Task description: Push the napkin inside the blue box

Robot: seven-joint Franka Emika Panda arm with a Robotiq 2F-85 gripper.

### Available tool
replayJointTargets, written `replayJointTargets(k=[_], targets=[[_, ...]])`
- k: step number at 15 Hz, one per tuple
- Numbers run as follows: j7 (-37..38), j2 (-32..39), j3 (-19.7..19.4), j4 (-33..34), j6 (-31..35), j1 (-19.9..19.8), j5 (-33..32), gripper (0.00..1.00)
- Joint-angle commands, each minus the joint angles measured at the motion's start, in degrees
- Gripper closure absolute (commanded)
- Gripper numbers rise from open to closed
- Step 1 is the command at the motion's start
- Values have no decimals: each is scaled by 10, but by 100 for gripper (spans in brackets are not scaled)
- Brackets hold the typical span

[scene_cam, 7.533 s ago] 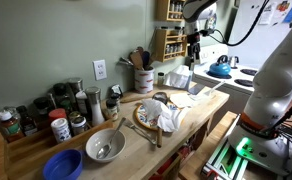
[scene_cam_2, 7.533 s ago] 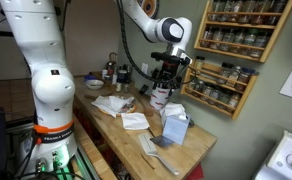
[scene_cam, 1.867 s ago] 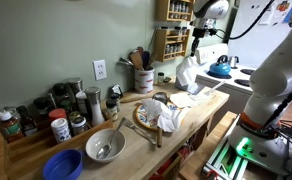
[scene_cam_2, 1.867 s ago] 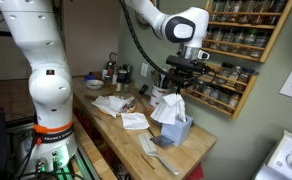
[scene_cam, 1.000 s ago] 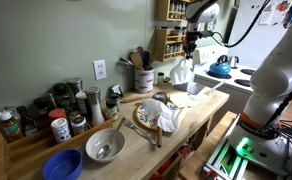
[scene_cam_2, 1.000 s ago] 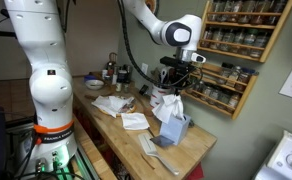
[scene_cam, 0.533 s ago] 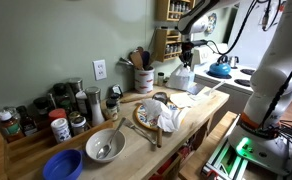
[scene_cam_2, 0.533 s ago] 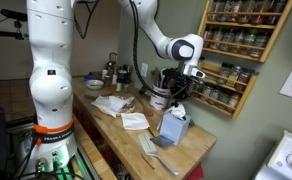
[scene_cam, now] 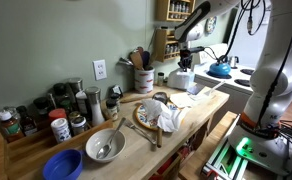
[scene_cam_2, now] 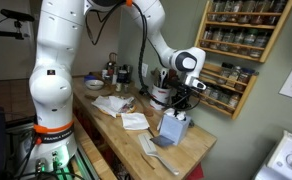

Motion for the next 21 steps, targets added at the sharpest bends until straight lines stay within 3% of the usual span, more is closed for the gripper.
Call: replayJointTargets(k=[1, 21], targets=[[15, 19, -3, 12, 6, -6, 3, 100], [-23, 47, 8, 4, 9, -6, 10, 100]])
